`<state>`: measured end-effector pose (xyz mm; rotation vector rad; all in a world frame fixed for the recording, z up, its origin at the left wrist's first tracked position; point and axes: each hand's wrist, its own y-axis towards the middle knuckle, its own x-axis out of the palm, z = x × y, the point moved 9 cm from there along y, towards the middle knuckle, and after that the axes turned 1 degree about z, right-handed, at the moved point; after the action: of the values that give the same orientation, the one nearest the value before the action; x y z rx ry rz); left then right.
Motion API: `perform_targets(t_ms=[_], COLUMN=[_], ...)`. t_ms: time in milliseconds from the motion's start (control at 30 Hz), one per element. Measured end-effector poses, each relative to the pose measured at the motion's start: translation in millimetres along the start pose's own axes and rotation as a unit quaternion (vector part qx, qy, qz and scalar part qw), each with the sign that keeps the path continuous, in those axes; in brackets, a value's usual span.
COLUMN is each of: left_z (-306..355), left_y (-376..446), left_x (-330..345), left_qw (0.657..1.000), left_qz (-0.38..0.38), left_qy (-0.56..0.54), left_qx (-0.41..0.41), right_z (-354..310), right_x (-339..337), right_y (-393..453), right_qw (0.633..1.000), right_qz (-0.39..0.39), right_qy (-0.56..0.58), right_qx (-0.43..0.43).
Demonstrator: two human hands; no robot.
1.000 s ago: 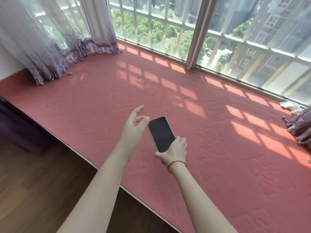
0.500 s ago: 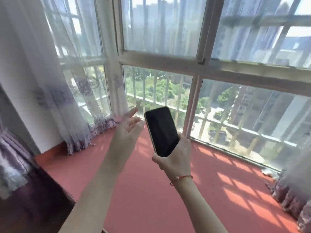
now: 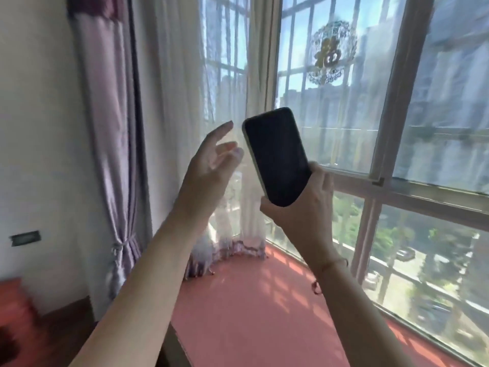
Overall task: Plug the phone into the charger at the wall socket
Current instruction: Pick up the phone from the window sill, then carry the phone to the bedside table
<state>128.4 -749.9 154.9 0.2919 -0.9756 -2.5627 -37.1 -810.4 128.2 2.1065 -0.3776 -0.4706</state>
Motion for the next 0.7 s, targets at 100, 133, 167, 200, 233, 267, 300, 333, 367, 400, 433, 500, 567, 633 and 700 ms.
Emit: perform_targets(t_ms=[100,133,167,200,233,267,300,333,367,400,433,500,567,633,700], left_z=[34,44,56,68,80,93,108,123,140,158,177,216,254,287,317], left_y=[-29,-42,-56,-71,-87,-106,-125,-146,-166,-187,-209,-249,-295,-343,-391], left_x=[-44,-60,-76,-92,-108,-124,-140,-156,-171,-185,-198,-219,-238,-254,-266], left_qw=[0.998,0.996,0.993,0.990,0.985,0.979,0.973,0.965,0.957,0.949,0.940,0.920,0.894,0.869,0.846], left_qz=[0.054,0.077,0.101,0.126,0.150,0.173,0.197,0.220,0.243,0.263,0.285,0.323,0.367,0.405,0.440], left_qy=[0.025,0.038,0.053,0.068,0.085,0.104,0.123,0.140,0.158,0.174,0.188,0.221,0.256,0.282,0.301], left_qx=[0.016,0.016,0.014,0.013,0.012,0.014,0.016,0.015,0.016,0.021,0.028,0.032,0.031,0.024,0.012], right_z=[-39,-52,-65,-79,-94,-110,-127,-145,-164,-182,-203,-245,-292,-341,-393], right_x=[6,9,11,14,16,18,20,22,23,22,21,15,4,-13,-37], right_y=[-14,-20,-27,-34,-42,-51,-62,-73,-85,-97,-111,-140,-173,-212,-256], right_qw=[0.998,0.996,0.993,0.989,0.984,0.979,0.973,0.965,0.957,0.948,0.938,0.914,0.884,0.854,0.818], right_qz=[-0.033,-0.051,-0.070,-0.089,-0.107,-0.125,-0.143,-0.161,-0.179,-0.195,-0.210,-0.237,-0.262,-0.292,-0.323], right_qy=[0.055,0.075,0.097,0.118,0.137,0.156,0.175,0.198,0.222,0.245,0.268,0.317,0.372,0.413,0.452], right_qx=[-0.020,-0.025,-0.026,-0.026,-0.030,-0.038,-0.047,-0.053,-0.057,-0.062,-0.071,-0.089,-0.106,-0.124,-0.149])
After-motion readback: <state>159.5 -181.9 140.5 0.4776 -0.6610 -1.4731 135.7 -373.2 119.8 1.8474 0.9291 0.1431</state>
